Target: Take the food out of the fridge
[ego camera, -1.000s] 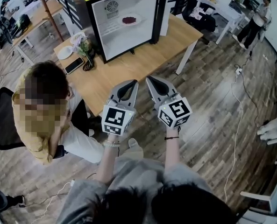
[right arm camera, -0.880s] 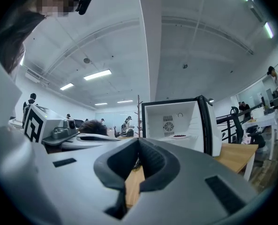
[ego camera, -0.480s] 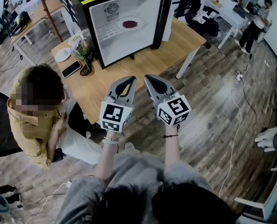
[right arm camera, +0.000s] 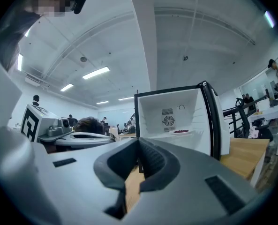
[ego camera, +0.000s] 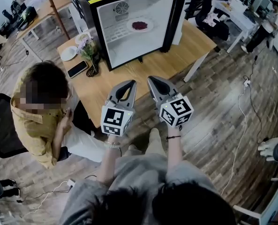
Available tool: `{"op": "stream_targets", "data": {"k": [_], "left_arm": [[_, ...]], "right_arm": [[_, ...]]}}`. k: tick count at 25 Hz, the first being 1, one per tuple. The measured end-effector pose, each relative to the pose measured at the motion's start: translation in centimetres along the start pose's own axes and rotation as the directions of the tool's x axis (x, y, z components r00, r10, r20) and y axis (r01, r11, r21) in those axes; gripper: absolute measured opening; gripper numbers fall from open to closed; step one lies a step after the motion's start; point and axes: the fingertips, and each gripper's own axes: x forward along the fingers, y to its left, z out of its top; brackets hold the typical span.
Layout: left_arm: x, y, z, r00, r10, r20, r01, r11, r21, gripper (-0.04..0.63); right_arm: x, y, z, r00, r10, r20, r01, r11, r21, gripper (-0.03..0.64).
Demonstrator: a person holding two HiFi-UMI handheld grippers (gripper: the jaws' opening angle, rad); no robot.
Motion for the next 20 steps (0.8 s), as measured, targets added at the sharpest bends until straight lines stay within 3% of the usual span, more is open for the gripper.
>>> {"op": "stream_targets", "data": {"k": [20], "left_arm": [[8.6,6.9,-0.1,0.996,0.093,-0.013,-0.094,0.995,-0.017,0.008]], "right_arm": [[10.1,-7.0,1.1,0.992,0.123,-0.010,-0.123,0.992,0.011,0.009]]}}
